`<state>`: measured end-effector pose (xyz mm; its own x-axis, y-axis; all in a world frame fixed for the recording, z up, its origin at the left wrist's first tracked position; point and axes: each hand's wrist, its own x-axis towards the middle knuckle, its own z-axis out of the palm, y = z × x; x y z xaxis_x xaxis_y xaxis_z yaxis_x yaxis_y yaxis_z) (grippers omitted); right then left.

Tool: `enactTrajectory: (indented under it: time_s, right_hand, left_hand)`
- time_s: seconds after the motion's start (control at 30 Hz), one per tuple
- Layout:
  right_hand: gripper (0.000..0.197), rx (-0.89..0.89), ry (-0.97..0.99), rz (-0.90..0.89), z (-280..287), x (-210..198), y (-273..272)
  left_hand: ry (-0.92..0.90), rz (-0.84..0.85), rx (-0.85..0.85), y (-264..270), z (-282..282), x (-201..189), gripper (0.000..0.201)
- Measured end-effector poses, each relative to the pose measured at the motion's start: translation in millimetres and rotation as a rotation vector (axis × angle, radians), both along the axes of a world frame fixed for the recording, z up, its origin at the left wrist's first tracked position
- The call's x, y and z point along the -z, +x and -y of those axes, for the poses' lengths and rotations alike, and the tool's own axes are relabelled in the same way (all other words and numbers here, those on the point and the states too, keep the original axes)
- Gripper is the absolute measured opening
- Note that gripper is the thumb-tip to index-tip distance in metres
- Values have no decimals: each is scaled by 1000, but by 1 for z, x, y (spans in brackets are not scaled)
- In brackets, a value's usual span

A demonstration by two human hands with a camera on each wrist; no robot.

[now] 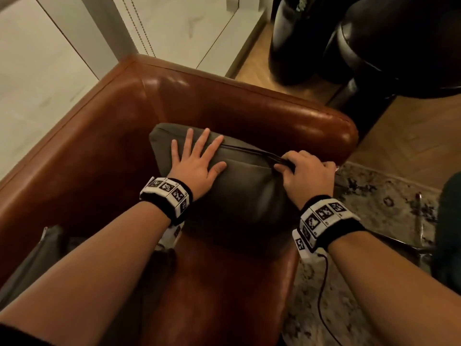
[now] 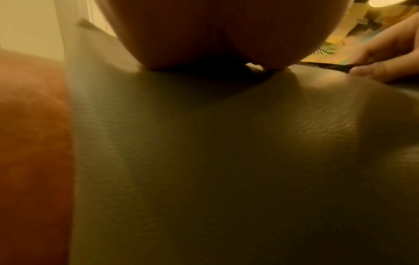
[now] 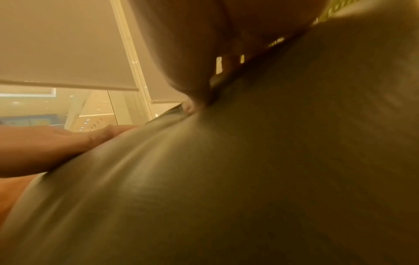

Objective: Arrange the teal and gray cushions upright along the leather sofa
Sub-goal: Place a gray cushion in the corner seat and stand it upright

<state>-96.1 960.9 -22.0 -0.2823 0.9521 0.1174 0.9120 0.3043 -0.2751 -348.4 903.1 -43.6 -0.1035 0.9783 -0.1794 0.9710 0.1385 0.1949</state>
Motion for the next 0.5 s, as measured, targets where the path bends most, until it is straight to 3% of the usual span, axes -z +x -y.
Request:
enactTrajectory:
  time_s: [0.1, 0.2, 0.3, 0.4, 0.5]
  right_hand:
    - [20, 41, -35, -60, -5, 2, 2]
    - [38, 16, -112, -1, -14, -3, -3]
    - [54, -72, -22, 78, 27, 0, -19]
    - [64, -192, -82, 129, 82, 27, -39]
    - [69, -162, -62, 205, 65, 52, -27]
  left_hand:
    - [-1, -15, 13, -7, -13, -3, 63]
    - [47, -22, 11, 1, -14, -7, 60]
    - [159, -89, 203, 33, 15, 3, 59]
    - [154, -150, 232, 47, 25, 22, 60]
    - [183, -153, 182, 43, 6, 30, 60]
